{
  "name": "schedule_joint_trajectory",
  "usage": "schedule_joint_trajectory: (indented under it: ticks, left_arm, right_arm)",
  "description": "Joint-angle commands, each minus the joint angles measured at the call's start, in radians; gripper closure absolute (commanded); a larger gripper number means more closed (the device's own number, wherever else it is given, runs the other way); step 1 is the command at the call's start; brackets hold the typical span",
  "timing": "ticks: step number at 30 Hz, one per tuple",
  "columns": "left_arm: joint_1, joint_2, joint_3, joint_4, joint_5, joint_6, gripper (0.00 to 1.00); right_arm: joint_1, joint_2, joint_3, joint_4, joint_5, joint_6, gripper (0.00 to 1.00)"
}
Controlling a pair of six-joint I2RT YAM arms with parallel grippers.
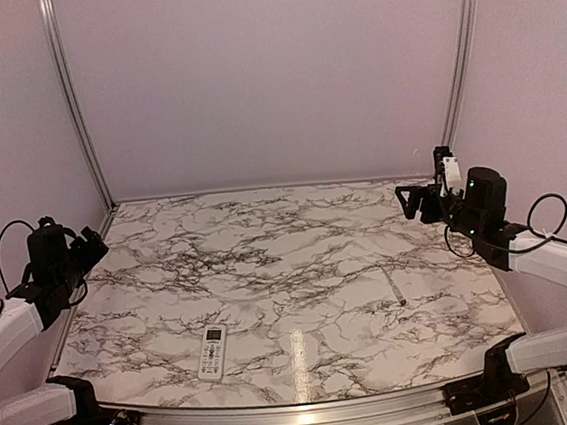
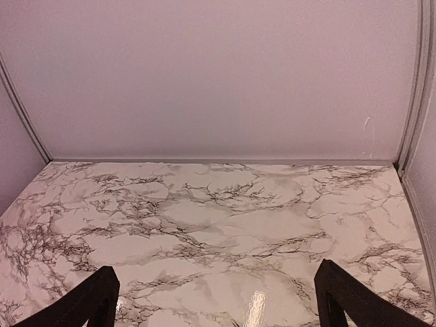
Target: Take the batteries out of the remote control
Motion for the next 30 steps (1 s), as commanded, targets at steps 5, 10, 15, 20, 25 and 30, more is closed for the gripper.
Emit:
schedule_joint_trajectory:
  ticks: [5,10,15,20,25,30]
  left_arm:
    - [-0.163,-0.164,-0.033,-0.098,0.069,-0.019,0.01]
    - [-0.266,-0.196,-0.063,-0.134,0.071,-0.030,0.01]
    - [-0.303,-0.233,-0.094,-0.172,0.131,-0.036,0.01]
    - [-0.364,-0.236,-0.123,-0.208,0.186,-0.058,0.01]
    - [-0.455,-0.224,-0.139,-0.217,0.181,-0.107,0.02]
    - [-0.596,-0.162,-0.115,-0.237,0.112,-0.133,0.04]
  right_arm:
    - [0.005,-0.026,0.003,-0.160,-0.177,0.119,0.02]
    - [0.018,-0.072,-0.011,-0.246,-0.213,0.141,0.01]
    - [0.029,-0.162,-0.043,-0.301,-0.215,0.160,0.02]
    - [0.046,-0.279,-0.083,-0.363,-0.179,0.181,0.01]
    - [0.046,-0.349,-0.106,-0.413,-0.170,0.213,0.02]
    - [0.047,-0.408,-0.133,-0.436,-0.151,0.230,0.02]
